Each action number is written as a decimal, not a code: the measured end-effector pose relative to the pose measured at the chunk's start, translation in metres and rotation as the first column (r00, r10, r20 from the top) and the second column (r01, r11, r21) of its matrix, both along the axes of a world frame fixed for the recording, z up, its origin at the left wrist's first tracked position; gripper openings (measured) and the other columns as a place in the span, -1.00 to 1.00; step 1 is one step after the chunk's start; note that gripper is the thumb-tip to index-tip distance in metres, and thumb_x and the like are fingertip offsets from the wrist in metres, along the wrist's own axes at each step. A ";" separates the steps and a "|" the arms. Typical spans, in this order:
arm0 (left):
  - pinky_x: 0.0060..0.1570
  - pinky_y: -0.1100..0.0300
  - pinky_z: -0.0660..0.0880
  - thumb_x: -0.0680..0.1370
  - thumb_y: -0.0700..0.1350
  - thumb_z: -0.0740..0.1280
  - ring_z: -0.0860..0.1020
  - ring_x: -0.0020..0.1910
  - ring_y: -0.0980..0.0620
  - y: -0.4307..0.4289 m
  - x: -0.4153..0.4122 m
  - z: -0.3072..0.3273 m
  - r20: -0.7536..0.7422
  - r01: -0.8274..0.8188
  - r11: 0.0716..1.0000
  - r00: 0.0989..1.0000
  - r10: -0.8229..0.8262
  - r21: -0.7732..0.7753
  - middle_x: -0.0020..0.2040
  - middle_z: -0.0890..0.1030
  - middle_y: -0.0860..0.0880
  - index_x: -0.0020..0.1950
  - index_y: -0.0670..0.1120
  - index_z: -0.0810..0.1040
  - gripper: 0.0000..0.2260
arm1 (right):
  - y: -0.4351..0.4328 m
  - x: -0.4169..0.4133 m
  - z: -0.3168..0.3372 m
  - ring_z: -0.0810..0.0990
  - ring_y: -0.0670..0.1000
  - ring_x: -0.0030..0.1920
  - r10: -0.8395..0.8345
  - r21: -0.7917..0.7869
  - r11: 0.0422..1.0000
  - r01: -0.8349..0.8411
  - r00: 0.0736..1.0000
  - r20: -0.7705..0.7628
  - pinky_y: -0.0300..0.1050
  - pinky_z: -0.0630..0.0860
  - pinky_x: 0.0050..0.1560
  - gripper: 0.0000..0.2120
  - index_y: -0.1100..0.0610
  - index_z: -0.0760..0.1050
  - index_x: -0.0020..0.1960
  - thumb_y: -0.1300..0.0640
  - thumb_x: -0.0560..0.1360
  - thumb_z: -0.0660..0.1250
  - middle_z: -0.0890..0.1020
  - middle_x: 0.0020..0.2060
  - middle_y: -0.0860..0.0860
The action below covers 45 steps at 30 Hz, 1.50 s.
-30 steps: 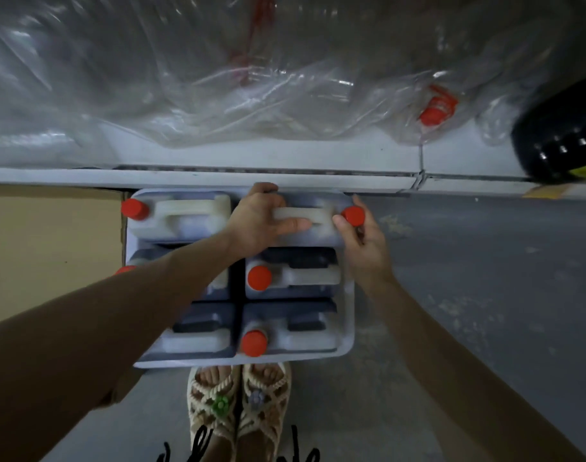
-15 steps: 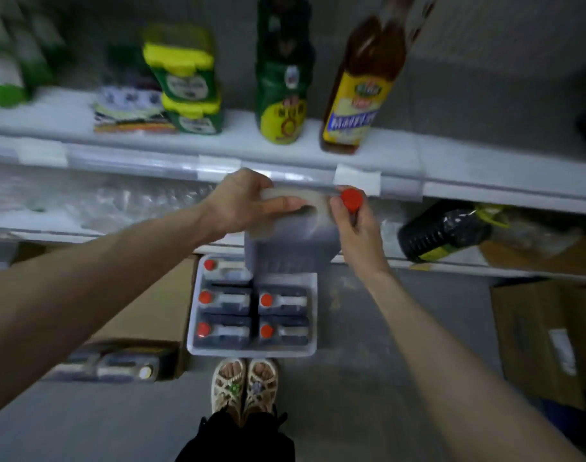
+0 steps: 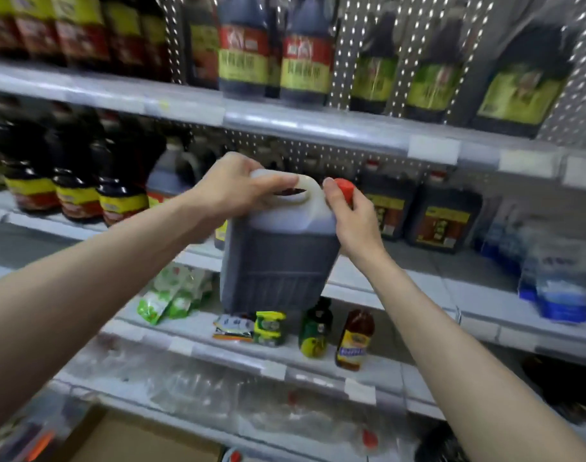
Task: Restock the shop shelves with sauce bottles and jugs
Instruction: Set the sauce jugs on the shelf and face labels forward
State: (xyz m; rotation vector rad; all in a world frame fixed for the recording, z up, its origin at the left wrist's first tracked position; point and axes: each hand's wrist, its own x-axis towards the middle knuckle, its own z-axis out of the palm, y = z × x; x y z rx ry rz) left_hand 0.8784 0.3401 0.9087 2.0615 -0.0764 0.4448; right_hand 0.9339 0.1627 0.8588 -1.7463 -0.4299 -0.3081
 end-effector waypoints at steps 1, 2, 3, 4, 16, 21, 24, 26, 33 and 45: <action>-0.56 0.35 0.21 0.44 0.09 0.45 0.30 -0.57 0.25 0.008 -0.008 0.020 0.037 -0.005 1.000 0.999 0.006 -0.012 -0.55 0.40 0.16 -0.36 -0.14 0.56 -0.66 | 0.008 -0.002 0.021 0.57 -0.09 -0.11 0.022 0.008 1.000 -0.022 0.999 0.034 -0.12 0.47 0.01 -0.78 -0.06 0.58 -0.12 -0.17 0.53 0.29 0.64 -0.16 -0.08; -0.54 0.37 0.23 0.45 0.07 0.44 0.33 -0.56 0.27 0.017 -0.015 0.037 0.066 -0.009 1.000 0.998 0.011 -0.024 -0.55 0.42 0.17 -0.40 -0.11 0.53 -0.67 | 0.017 -0.005 0.041 0.58 -0.09 -0.10 0.053 0.022 0.998 -0.054 0.996 0.067 -0.11 0.46 0.03 -0.80 -0.06 0.58 -0.12 -0.16 0.53 0.30 0.65 -0.15 -0.09; -0.49 0.36 0.26 0.45 0.07 0.44 0.36 -0.51 0.25 0.026 -0.020 0.053 0.093 -0.020 0.999 0.995 0.023 -0.026 -0.52 0.45 0.15 -0.41 -0.11 0.51 -0.66 | 0.025 -0.007 0.057 0.58 -0.11 -0.10 0.101 0.053 0.993 -0.107 0.990 0.096 -0.12 0.46 0.03 -0.82 -0.04 0.57 -0.10 -0.13 0.53 0.30 0.64 -0.15 -0.10; -0.43 0.33 0.26 0.44 0.10 0.44 0.38 -0.45 0.19 0.036 -0.024 0.067 0.116 -0.039 0.999 0.992 0.042 -0.028 -0.46 0.47 0.09 -0.39 -0.12 0.53 -0.65 | 0.033 -0.010 0.069 0.57 -0.13 -0.11 0.162 0.089 0.981 -0.172 0.981 0.112 -0.17 0.46 0.02 -0.84 -0.02 0.55 -0.06 -0.09 0.55 0.30 0.63 -0.14 -0.10; -0.50 0.41 0.32 0.50 -0.01 0.42 0.42 -0.56 0.27 0.151 -0.071 0.147 0.269 -0.042 0.991 0.960 0.076 -0.128 -0.56 0.52 0.14 -0.40 -0.07 0.57 -0.71 | 0.176 -0.043 0.139 0.56 0.04 0.13 0.191 0.358 0.898 -0.256 0.960 0.207 0.05 0.44 0.22 -0.41 0.12 0.52 0.12 -0.34 0.36 0.35 0.61 0.14 0.11; -0.57 0.40 0.25 0.48 0.01 0.44 0.34 -0.61 0.25 0.227 -0.064 0.167 0.292 -0.009 0.997 0.956 0.031 -0.076 -0.61 0.43 0.14 -0.46 -0.07 0.50 -0.65 | 0.244 -0.050 0.159 0.57 -0.02 0.00 0.119 0.341 0.917 -0.205 0.959 0.258 -0.07 0.43 0.11 -0.61 0.11 0.56 -0.01 -0.21 0.44 0.29 0.63 -0.08 -0.01; -0.55 0.40 0.25 0.47 0.04 0.44 0.34 -0.60 0.25 0.269 -0.054 0.184 0.315 0.022 0.999 0.949 -0.012 -0.027 -0.60 0.42 0.15 -0.39 -0.12 0.55 -0.68 | 0.282 -0.048 0.174 0.47 -0.17 -0.25 0.050 0.360 0.918 -0.168 0.948 0.315 -0.25 0.37 -0.12 -0.75 0.18 0.50 -0.09 0.00 0.58 0.23 0.51 -0.26 -0.03; -0.53 0.37 0.25 0.46 0.04 0.45 0.33 -0.59 0.24 0.292 -0.041 0.199 0.339 0.060 0.998 0.940 -0.047 -0.028 -0.59 0.41 0.15 -0.40 -0.12 0.54 -0.68 | 0.306 -0.042 0.188 0.46 -0.17 -0.29 -0.009 0.391 0.911 -0.133 0.940 0.341 -0.28 0.37 -0.16 -0.67 0.27 0.48 -0.09 -0.02 0.58 0.25 0.48 -0.27 -0.01; -0.53 0.40 0.26 0.48 0.02 0.43 0.34 -0.61 0.27 0.343 0.010 0.235 0.373 0.185 0.982 0.913 -0.165 -0.019 -0.63 0.40 0.17 -0.50 -0.03 0.45 -0.62 | 0.352 -0.016 0.226 0.43 0.00 -0.18 -0.148 0.421 0.907 -0.013 0.925 0.349 -0.05 0.31 -0.09 -0.42 0.34 0.42 -0.12 -0.23 0.37 0.29 0.47 -0.22 0.10; -0.55 0.41 0.27 0.47 0.02 0.45 0.35 -0.61 0.30 0.356 0.097 0.251 0.390 0.226 0.973 0.901 -0.191 -0.045 -0.58 0.44 0.17 -0.43 -0.05 0.48 -0.68 | 0.362 0.064 0.241 0.52 -0.13 -0.26 -0.227 0.435 0.898 0.063 0.914 0.336 -0.23 0.42 -0.19 -0.72 0.14 0.52 -0.15 -0.08 0.53 0.30 0.57 -0.29 -0.04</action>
